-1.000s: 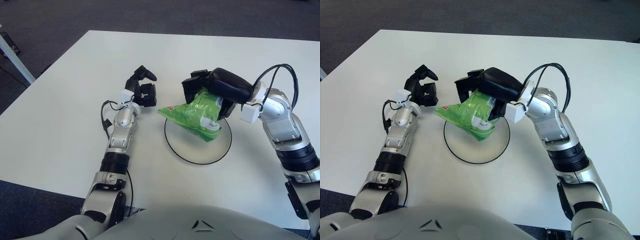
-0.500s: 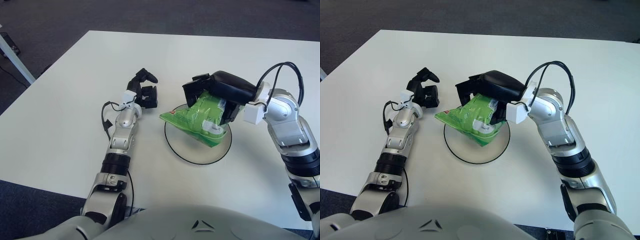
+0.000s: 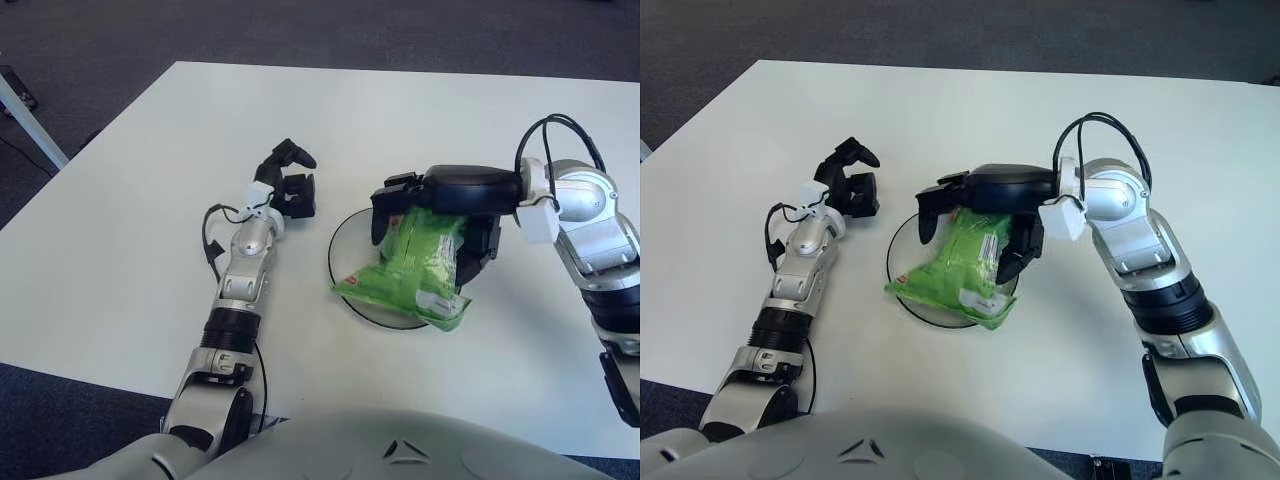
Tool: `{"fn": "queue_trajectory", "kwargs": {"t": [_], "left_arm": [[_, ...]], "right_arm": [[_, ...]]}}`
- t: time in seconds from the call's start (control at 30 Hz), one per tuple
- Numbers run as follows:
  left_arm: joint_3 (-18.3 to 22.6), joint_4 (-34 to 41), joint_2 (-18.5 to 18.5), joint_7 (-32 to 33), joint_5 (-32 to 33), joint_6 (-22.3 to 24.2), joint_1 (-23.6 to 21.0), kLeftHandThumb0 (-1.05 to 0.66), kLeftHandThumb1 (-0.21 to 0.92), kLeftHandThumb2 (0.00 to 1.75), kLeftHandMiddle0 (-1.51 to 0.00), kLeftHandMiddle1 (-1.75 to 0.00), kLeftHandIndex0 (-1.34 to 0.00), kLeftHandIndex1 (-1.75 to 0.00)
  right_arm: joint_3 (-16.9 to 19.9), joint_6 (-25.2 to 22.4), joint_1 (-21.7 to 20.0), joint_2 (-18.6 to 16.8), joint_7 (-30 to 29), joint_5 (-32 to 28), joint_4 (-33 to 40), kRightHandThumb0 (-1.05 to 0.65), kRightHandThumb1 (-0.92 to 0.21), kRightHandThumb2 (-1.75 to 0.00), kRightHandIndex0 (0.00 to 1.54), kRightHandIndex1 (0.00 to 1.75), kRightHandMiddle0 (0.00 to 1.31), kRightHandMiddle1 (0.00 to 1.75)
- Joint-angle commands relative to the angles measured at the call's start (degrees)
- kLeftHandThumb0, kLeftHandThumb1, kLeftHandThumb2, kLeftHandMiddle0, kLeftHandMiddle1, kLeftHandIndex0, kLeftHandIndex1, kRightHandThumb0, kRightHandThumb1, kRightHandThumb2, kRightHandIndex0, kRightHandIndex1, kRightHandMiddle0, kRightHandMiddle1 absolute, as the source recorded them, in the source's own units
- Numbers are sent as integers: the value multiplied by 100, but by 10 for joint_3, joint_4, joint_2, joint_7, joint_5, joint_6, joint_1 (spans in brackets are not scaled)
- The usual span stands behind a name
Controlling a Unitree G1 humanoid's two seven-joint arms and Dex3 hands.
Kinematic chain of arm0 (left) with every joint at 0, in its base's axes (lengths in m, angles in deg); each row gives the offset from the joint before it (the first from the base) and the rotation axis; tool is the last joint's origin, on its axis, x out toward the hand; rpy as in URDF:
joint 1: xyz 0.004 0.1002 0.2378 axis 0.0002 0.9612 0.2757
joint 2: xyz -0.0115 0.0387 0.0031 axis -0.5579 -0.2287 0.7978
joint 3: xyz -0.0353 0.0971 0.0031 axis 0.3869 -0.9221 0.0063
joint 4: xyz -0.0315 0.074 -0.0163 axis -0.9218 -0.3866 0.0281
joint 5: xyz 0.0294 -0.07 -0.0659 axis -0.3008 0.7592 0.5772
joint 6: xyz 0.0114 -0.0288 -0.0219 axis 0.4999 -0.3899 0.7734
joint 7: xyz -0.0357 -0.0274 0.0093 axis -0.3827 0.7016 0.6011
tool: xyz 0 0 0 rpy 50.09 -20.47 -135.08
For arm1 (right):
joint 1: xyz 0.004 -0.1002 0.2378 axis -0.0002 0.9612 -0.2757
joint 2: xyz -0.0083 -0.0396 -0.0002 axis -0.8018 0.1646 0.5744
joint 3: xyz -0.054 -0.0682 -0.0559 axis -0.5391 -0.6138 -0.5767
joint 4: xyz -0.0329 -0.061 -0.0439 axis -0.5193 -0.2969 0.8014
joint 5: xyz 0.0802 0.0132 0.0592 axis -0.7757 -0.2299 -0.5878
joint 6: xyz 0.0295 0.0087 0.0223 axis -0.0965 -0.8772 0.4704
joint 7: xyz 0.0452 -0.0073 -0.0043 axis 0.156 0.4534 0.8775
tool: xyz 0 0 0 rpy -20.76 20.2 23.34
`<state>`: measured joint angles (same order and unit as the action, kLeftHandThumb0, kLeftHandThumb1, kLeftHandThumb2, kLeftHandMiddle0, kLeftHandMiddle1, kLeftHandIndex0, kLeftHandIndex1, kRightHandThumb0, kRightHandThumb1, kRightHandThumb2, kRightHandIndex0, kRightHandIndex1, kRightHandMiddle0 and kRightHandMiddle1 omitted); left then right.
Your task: Put the snack into the plate.
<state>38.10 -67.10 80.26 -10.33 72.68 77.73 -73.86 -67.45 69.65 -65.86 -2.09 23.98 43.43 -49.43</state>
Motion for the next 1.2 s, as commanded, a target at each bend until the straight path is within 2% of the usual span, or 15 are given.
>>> {"fn": "queue_trajectory", "kwargs": {"t": [0.0, 0.13, 0.23, 0.3, 0.67, 0.93, 1.17], "left_arm": [[3, -38, 6, 11, -2, -12, 29, -51, 23, 142, -127, -175, -68, -175], [2, -53, 1, 9, -8, -21, 24, -52, 22, 144, -128, -175, -69, -175], [1, -59, -4, 3, -8, -23, 21, -52, 20, 145, -131, -175, -71, -175], [1, -56, -7, -1, -7, -19, 22, -52, 20, 146, -131, -175, -71, -175], [-10, 4, -8, 2, -11, 19, 42, -52, 22, 143, -130, -175, -69, -175], [-10, 26, 4, 6, -2, 46, 50, -50, 25, 139, -127, -175, -66, -175], [-1, -5, 3, -9, 15, 22, 44, -49, 27, 137, -124, -175, -65, -175]], "right_arm": [[-3, 87, -20, -4, -11, 29, -34, -76, -61, -67, 0, 2, 0, 20], [3, 157, -27, -7, -35, 56, -73, -83, -72, -53, 0, 0, 0, 5], [3, 171, -29, -6, -45, 62, -83, -89, -82, -41, 0, 0, 0, 1], [3, 173, -31, -3, -47, 57, -88, -91, -84, -36, 0, 0, 0, 1], [2, 190, -44, 11, -41, 45, -103, -98, -86, -29, 0, 0, 0, 0], [7, 202, -49, 36, -26, 10, -115, -96, -83, -26, 0, 0, 0, 0], [23, 186, -62, 74, -17, 24, -109, -96, -83, -25, 0, 0, 0, 0]]}}
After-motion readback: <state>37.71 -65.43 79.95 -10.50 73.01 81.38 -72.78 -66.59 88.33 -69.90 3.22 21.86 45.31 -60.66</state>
